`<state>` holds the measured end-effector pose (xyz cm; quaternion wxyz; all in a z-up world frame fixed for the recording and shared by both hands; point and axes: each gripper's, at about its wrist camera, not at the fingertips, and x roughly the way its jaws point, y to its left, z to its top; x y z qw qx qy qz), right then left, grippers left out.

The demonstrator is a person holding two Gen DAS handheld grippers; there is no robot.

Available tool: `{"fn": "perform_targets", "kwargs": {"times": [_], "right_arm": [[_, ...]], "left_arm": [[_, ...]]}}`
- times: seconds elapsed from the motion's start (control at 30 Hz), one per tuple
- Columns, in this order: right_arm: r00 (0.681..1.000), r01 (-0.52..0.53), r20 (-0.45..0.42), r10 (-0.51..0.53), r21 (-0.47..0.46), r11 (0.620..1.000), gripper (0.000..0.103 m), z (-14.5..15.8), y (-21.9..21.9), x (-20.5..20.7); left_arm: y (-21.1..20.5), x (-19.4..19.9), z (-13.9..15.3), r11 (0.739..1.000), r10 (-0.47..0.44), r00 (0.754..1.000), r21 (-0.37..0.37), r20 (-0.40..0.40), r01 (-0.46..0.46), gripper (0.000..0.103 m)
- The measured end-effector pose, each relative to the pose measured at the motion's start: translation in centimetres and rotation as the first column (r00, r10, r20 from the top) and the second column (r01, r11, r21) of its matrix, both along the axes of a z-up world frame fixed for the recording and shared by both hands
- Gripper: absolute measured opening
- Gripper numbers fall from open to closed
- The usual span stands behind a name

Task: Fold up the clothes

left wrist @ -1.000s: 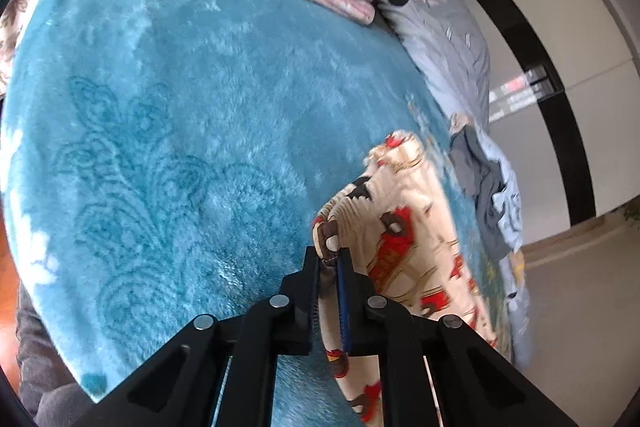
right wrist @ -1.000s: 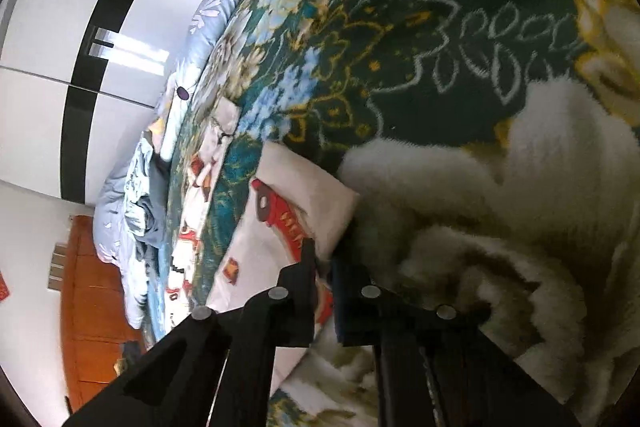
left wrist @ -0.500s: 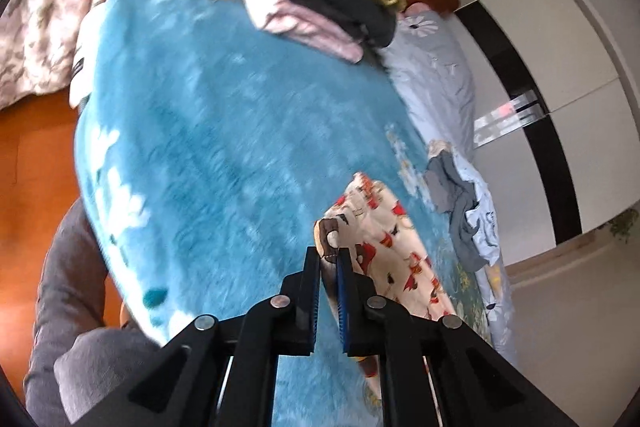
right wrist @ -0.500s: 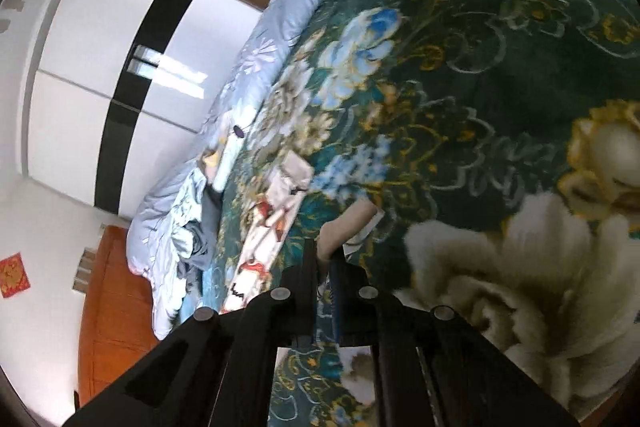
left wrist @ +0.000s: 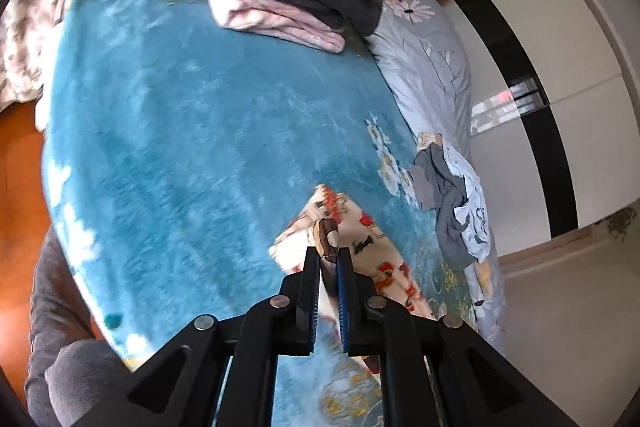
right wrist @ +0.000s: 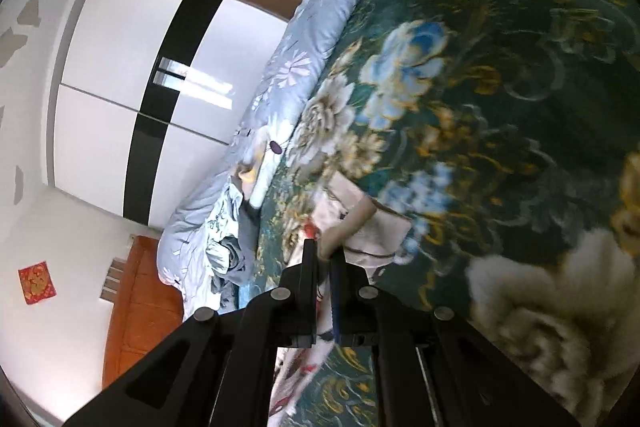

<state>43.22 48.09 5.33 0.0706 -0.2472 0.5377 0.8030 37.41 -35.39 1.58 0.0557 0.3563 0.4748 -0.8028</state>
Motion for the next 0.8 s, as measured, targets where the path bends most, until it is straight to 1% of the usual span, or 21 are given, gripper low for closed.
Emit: {"fn": "perform_targets", "kwargs": {"times": [0.1,0.13,0.3,0.33,0.47,0.6,0.73,0.8], "right_arm": [[1.0,-0.022,-0.003,0.022,-0.011,1.0,0.005,0.0,-0.3,-3.3],[1.0,-0.03,-0.007,0.03,-0.017,0.999,0.005,-0.1,-0.3,-4.3],[0.999,-0.037,0.03,0.038,-0.031,0.999,0.005,-1.3,-0.1,-8.5],[0.998,-0.034,0.044,0.035,-0.034,0.999,0.005,-1.5,0.0,-9.4],[0.997,-0.028,0.078,0.031,-0.046,0.999,0.005,-2.3,0.3,-12.7],[0.99,-0.039,0.138,0.043,-0.033,0.999,0.005,-2.9,-0.3,-17.0],[0.973,-0.048,0.225,0.053,-0.028,0.998,0.005,-4.5,-0.9,-21.1],[0.965,-0.042,0.258,0.048,-0.03,0.999,0.005,-5.5,-1.0,-22.4]], "left_arm": [[0.7,-1.8,1.2,0.998,-0.024,1.0,-0.053,0.002,0.024,0.01],[0.8,-2.4,1.4,0.998,-0.031,1.0,-0.05,-0.002,0.031,0.01],[0.6,-5.3,1.7,0.999,-0.036,0.999,-0.004,0.002,0.036,0.01],[0.5,-6.1,1.7,0.999,-0.036,0.999,0.018,0.005,0.036,0.01],[0.2,-8.8,1.4,0.998,-0.029,0.999,0.063,0.024,0.027,0.01],[0.1,-12.0,0.6,0.997,-0.032,0.998,0.078,0.056,0.028,0.011],[0.1,-14.7,-0.8,0.996,-0.033,0.994,0.09,0.104,0.023,0.011],[0.3,-15.9,-1.6,0.997,-0.039,0.992,0.072,0.119,0.031,0.012]]}}
